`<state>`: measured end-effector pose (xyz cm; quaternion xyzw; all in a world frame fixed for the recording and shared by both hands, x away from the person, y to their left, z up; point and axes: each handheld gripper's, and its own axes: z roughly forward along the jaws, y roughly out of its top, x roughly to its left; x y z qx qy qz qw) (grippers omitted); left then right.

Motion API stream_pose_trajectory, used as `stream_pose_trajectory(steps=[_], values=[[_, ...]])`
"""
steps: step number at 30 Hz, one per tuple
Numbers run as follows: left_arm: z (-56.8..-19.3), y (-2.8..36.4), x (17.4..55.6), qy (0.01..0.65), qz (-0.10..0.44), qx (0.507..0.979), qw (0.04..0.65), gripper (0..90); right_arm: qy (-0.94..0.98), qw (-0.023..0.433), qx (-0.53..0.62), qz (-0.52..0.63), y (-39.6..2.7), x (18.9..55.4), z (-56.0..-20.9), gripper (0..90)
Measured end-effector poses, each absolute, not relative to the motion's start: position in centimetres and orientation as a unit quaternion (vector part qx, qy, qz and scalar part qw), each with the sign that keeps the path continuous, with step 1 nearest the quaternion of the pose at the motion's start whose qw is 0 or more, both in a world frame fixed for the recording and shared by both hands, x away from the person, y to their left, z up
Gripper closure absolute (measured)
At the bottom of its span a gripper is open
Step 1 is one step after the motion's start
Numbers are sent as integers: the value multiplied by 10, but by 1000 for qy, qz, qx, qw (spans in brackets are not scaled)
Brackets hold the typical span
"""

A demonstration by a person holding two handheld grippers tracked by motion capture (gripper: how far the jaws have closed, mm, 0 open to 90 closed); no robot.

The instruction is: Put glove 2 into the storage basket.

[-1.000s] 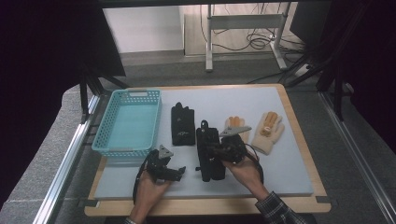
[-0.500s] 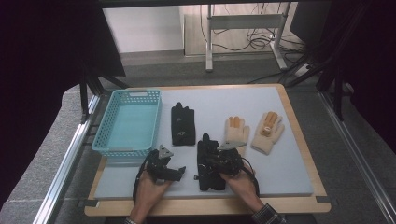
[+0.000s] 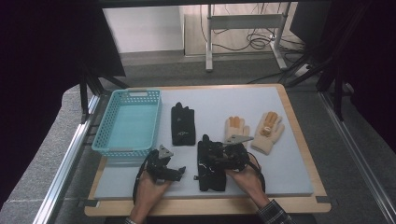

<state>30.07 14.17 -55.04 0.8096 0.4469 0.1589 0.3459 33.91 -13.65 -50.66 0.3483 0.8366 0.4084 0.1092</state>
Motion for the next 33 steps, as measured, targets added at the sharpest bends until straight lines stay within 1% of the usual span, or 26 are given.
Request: stream_pose_trajectory(steps=[3,6,8,9,10,12,15,20,22,23,24,26,27,28,33], values=[[-550,142,301,447,159,810,346,31,838,121,348,403,-141,343,-505,412],[-550,142,301,447,159,809,346,31,836,114,351,406,-150,343,-505,579],[-550,142,301,447,159,809,346,31,836,111,353,405,-155,341,-505,648],[-550,142,301,447,159,809,346,31,836,111,353,405,-155,341,-505,648],[-550,142,301,447,159,809,346,31,838,110,348,406,-158,340,-504,687],[-550,142,301,447,159,809,346,31,840,106,345,406,-159,341,-503,700],[-550,142,301,446,159,811,344,31,841,103,340,408,-157,344,-501,700],[-550,142,301,445,159,811,344,31,845,99,332,407,-144,362,-500,603],[-550,142,301,446,158,811,345,31,844,96,333,410,-138,371,-500,574],[-550,142,301,446,158,811,345,31,844,96,333,410,-138,371,-500,574],[-550,142,301,446,158,811,344,32,845,98,329,410,-132,378,-500,538],[-550,142,301,446,158,811,345,32,848,105,324,407,-126,385,-499,496],[-550,142,301,446,158,811,344,32,848,105,324,407,-126,385,-499,496],[-550,142,301,446,158,811,344,32,849,109,322,405,-119,392,-498,462],[-550,142,301,445,159,812,343,31,849,107,321,406,-108,409,-498,440]])
